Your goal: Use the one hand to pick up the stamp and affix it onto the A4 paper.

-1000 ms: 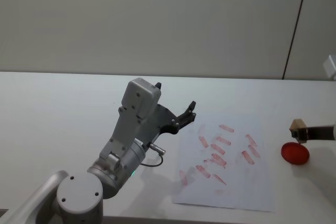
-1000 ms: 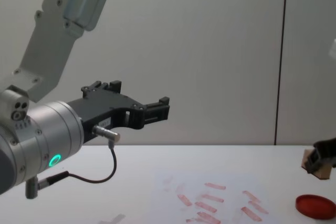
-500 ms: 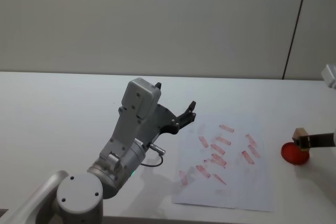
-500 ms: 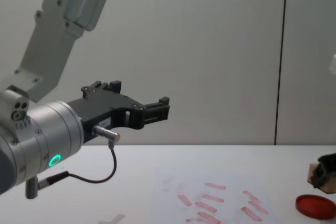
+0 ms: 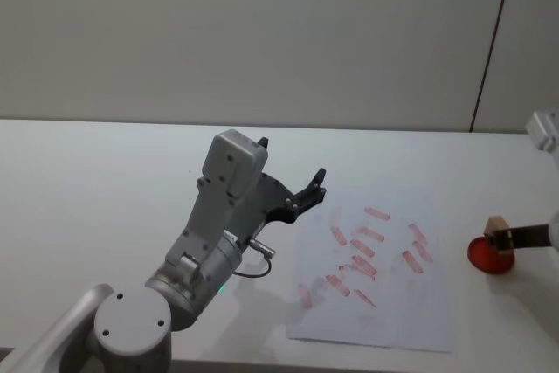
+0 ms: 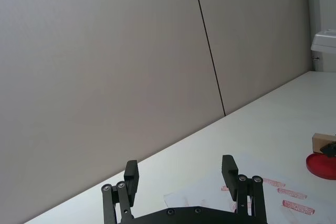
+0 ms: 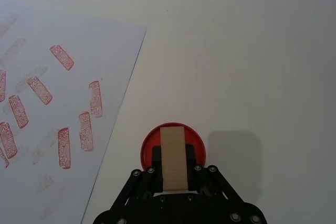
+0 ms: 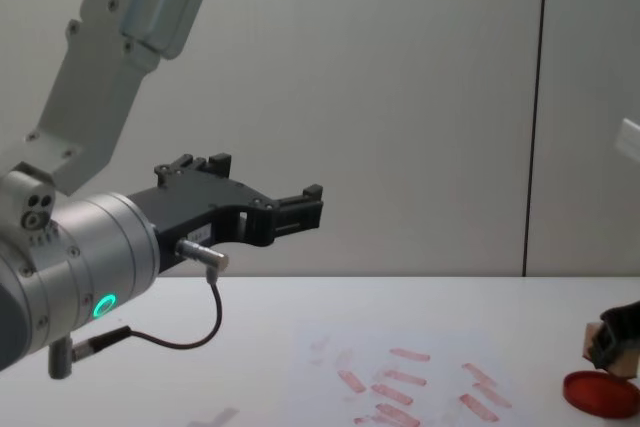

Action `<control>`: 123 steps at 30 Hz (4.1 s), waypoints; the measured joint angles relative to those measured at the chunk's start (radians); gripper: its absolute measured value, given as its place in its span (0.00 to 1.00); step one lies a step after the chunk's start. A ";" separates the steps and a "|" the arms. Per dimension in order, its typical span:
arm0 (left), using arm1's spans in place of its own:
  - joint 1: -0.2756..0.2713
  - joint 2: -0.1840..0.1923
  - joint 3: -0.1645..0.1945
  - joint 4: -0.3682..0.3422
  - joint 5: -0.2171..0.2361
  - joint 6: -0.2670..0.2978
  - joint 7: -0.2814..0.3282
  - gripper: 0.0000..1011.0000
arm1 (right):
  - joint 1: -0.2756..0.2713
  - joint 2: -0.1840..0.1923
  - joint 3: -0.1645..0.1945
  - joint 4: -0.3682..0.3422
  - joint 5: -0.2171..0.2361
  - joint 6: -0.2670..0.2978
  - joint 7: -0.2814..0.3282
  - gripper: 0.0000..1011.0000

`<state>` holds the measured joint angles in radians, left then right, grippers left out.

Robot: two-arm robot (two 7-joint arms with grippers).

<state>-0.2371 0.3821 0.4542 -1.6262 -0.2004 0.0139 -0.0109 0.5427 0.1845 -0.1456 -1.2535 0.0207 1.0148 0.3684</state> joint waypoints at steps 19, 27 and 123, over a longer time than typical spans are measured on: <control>0.000 0.000 0.000 0.000 0.000 0.000 0.000 0.99 | 0.009 -0.009 -0.012 0.023 -0.023 0.003 0.005 0.21; 0.000 0.000 0.000 0.000 0.000 0.000 0.000 0.99 | 0.007 -0.013 -0.014 0.027 -0.025 0.008 0.003 0.21; 0.000 0.000 0.000 0.000 0.000 0.000 0.000 0.99 | -0.142 0.056 -0.009 -0.164 0.079 -0.439 0.310 0.99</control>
<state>-0.2371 0.3821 0.4542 -1.6262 -0.2004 0.0139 -0.0110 0.4008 0.2402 -0.1546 -1.4174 0.0997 0.5760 0.6784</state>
